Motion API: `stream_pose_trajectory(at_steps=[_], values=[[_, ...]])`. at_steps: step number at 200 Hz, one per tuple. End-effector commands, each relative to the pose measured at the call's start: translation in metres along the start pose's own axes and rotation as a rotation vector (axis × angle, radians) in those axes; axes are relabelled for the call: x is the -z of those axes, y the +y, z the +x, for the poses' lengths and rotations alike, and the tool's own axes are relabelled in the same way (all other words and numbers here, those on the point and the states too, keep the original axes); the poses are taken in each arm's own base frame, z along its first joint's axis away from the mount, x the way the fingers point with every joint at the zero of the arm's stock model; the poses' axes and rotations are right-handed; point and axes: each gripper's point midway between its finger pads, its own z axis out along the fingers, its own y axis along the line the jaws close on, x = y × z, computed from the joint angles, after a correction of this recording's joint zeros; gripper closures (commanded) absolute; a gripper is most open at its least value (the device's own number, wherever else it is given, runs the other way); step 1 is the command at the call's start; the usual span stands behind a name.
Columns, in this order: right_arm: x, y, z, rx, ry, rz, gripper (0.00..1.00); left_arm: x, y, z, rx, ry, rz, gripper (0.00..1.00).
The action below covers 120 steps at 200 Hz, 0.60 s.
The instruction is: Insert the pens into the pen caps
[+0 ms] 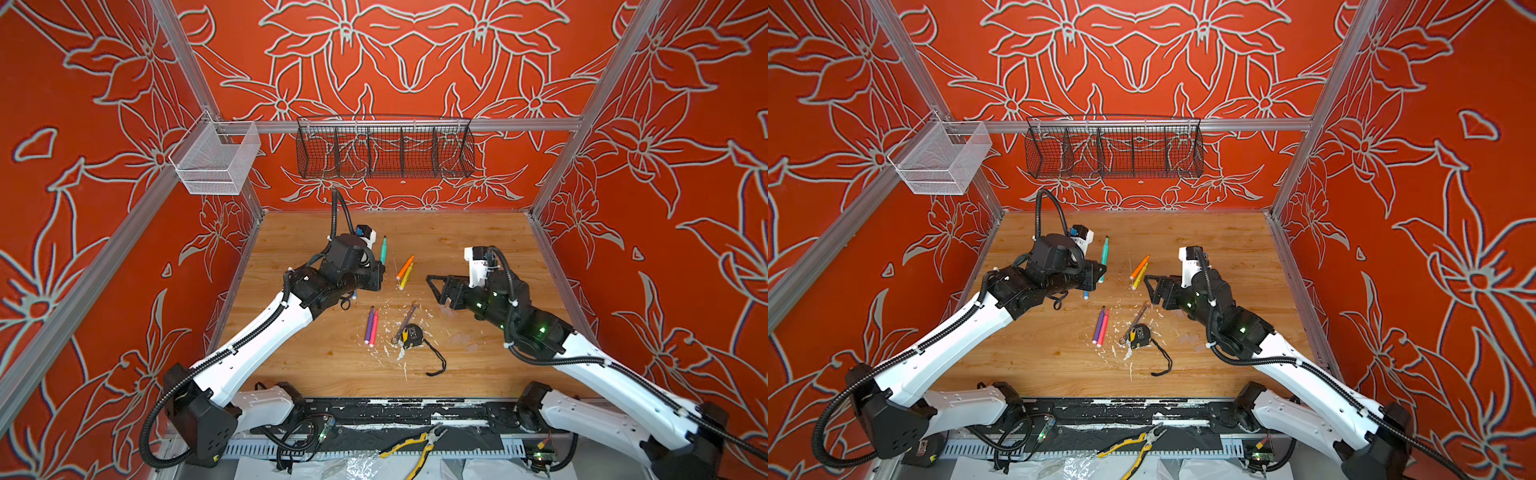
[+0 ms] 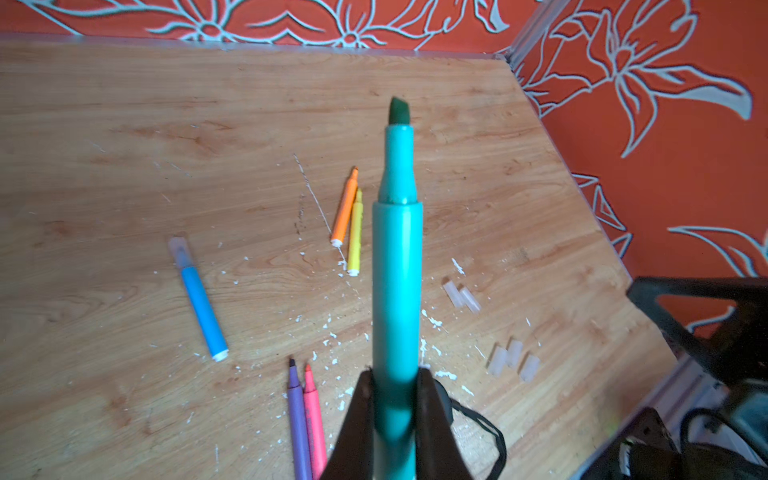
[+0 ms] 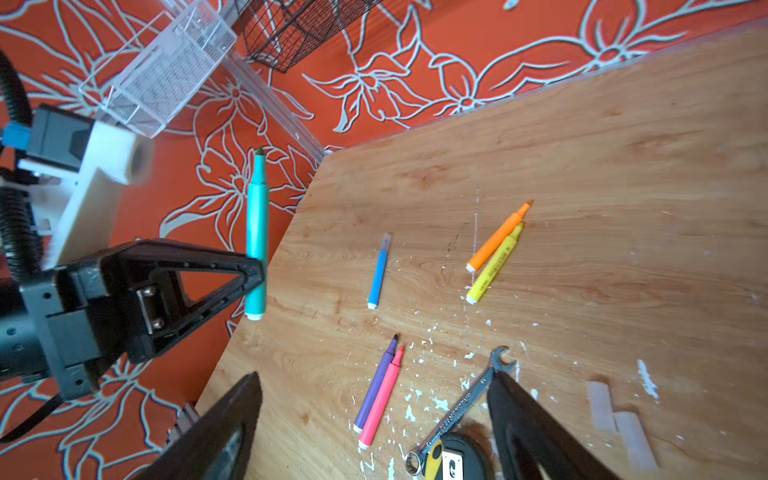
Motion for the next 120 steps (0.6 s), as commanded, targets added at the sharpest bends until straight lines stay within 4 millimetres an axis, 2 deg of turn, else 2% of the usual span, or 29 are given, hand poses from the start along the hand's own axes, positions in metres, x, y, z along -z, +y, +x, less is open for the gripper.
stream_pose_trajectory(at_steps=[1, 47, 68, 120], values=[[-0.001, 0.043, -0.019, 0.01, -0.045, -0.137, 0.14, 0.008, -0.03, -0.01, -0.052, -0.045, 0.157, 1.0], [-0.017, 0.07, -0.02, 0.023, -0.011, -0.19, 0.16, 0.008, -0.05, -0.006, -0.122, -0.039, 0.197, 1.0], [-0.022, 0.076, -0.024, 0.009, -0.017, -0.2, 0.19, 0.012, -0.06, -0.004, -0.161, -0.054, 0.223, 1.0], [-0.02, 0.065, -0.038, -0.014, -0.083, -0.124, 0.28, 0.016, -0.081, 0.003, -0.242, -0.062, 0.271, 1.0]])
